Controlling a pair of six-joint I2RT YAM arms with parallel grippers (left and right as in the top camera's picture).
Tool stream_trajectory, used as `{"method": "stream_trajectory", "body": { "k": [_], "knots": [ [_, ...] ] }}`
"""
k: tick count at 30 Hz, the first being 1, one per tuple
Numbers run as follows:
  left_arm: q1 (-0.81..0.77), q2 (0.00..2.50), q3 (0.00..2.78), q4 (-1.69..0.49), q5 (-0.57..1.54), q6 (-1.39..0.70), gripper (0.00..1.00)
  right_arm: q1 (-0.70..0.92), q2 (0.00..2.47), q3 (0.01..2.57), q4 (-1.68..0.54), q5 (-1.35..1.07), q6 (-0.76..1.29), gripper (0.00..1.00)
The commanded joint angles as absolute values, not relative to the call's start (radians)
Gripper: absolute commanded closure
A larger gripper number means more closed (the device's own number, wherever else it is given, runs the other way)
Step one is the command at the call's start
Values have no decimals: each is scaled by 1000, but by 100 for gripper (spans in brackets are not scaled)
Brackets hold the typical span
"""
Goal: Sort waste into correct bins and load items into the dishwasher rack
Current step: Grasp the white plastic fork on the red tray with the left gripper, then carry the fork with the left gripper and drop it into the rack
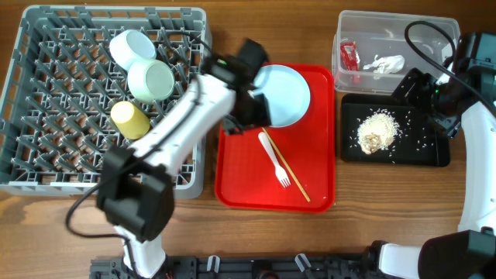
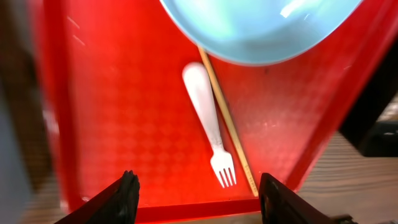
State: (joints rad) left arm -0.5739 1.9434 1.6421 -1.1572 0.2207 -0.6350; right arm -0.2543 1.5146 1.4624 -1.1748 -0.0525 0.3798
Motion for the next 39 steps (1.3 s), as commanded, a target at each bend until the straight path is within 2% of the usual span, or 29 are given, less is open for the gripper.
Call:
{"method": "stream_trajectory", "body": {
  "k": [1, 9, 17, 19, 22, 23, 24, 31, 39],
  "knots": [
    [-646, 2012, 1596, -1121, 162, -769, 39, -257, 1508, 1468, -1177, -68, 366, 0],
    [-718, 2063, 1451, -956, 154, -775, 41, -255, 1508, 1468, -1180, -72, 366, 0],
    [-726, 2064, 1352, -860, 122, -775, 50, -255, 1508, 1468, -1180, -73, 366, 0],
    [-738, 2064, 1352, -861, 101, -775, 56, -255, 1508, 1468, -1180, -80, 366, 0],
    [-761, 2064, 1352, -859, 95, -776, 79, -256, 1508, 1468, -1180, -79, 366, 0],
    [-766, 2064, 1352, -859, 95, -776, 85, -255, 1508, 1468, -1180, -79, 366, 0],
    [-766, 2064, 1352, -859, 95, -776, 87, -255, 1508, 1468, -1180, -80, 366, 0],
    [-766, 2064, 1352, -859, 95, -775, 96, -255, 1508, 1468, -1180, -80, 366, 0],
    [-714, 2004, 1352, -867, 87, -763, 96, -255, 1508, 1468, -1181, -80, 366, 0]
  ]
}}
